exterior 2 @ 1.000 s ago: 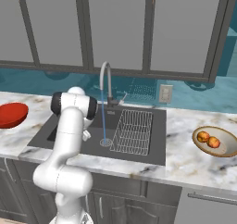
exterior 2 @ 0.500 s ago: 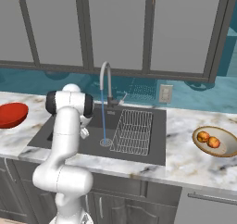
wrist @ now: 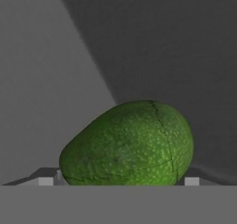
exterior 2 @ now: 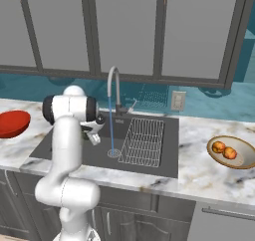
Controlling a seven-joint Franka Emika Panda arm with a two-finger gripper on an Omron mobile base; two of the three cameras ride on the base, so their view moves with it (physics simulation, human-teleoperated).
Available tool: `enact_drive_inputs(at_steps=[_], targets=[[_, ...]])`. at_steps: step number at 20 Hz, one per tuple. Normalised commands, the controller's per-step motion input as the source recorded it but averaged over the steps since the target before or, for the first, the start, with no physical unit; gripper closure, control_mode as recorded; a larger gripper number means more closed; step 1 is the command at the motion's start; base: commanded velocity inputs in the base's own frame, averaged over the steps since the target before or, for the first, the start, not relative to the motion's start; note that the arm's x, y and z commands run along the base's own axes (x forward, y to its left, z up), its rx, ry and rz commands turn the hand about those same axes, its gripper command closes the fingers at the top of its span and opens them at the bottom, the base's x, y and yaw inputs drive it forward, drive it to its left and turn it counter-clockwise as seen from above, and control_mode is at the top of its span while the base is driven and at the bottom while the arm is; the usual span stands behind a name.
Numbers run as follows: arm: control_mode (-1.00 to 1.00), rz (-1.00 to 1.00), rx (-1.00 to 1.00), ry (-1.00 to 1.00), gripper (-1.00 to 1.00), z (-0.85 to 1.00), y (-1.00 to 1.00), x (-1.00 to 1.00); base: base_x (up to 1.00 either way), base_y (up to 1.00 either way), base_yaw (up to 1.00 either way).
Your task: Pick the peachs from the sink and place them in one bowl. Place the avocado in the other bowl. Then turn off the sink faucet.
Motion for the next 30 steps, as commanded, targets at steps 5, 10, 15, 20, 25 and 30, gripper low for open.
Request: enact_drive_inputs(at_steps=[5,10,15,20,25,30], targets=[[-1.00,-0.03,0.01,-0.05,1.00,0.67,-0.37,-0.30,0.00,0.00,0.00],[-1.00,0.00,-0.01,-0.09,1.00,0.59,0.19,-0.45,0.00,0.00,0.00],[-1.00,0.00,-0.04,-0.12,1.00,0.67,0.40,-0.45,0.00,0.00,0.00],[-1.00,0.00,-0.05,-0.16,1.00,0.74,0.35,-0.58,0.00,0.00,0.00],[-1.00,0.00,-0.01,-0.12,1.00,1.00,0.12,-0.31,0.00,0.00,0.00],[-1.00,0.00,-0.01,-0.10,1.00,1.00,0.12,-0.26,0.00,0.00,0.00]])
